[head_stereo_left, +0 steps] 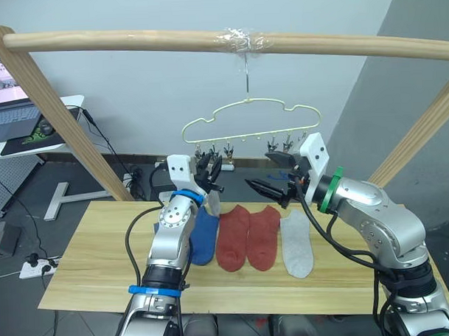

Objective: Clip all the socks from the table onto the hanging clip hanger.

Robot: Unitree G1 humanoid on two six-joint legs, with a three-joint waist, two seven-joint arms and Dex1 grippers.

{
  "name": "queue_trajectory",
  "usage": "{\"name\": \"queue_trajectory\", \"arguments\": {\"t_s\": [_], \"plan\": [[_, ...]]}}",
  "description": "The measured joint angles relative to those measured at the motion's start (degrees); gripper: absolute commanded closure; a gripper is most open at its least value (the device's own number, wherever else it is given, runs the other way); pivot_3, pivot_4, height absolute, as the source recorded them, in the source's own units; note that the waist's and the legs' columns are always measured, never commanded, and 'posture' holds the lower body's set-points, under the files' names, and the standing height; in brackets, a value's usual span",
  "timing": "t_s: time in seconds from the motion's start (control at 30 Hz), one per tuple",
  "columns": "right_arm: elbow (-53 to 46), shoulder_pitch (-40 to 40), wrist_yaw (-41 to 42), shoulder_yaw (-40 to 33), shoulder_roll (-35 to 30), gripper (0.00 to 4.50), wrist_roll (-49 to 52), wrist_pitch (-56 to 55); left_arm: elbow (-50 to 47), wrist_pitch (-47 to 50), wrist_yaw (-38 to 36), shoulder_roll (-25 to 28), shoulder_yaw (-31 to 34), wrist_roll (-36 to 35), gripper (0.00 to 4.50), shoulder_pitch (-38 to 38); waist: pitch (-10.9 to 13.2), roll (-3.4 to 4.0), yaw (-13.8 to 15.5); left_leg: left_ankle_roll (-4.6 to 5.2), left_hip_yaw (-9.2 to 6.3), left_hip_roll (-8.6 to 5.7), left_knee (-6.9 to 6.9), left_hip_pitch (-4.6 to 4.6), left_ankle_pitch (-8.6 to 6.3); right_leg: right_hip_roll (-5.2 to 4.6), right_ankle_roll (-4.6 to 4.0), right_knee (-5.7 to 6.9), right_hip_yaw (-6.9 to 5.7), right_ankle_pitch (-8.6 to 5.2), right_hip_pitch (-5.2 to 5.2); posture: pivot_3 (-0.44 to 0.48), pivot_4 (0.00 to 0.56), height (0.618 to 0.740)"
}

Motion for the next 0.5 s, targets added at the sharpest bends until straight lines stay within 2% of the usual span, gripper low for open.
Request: {"name": "queue_trajectory", "arguments": {"t_s": [0.5], "plan": [[0.0,-0.3,-0.6,0.0,0.0,0.00,0.0,0.0,1.4,-1.8,0.8,-0.3,0.0,1.7,3.09,-0.9,0.0,0.00,-0.1,0.00,-0.01,-0.01,0.20,0.01,0.00,0.00,0.10,-0.01,0.01,0.05,0.10,0.035,0.077,0.740]]}}
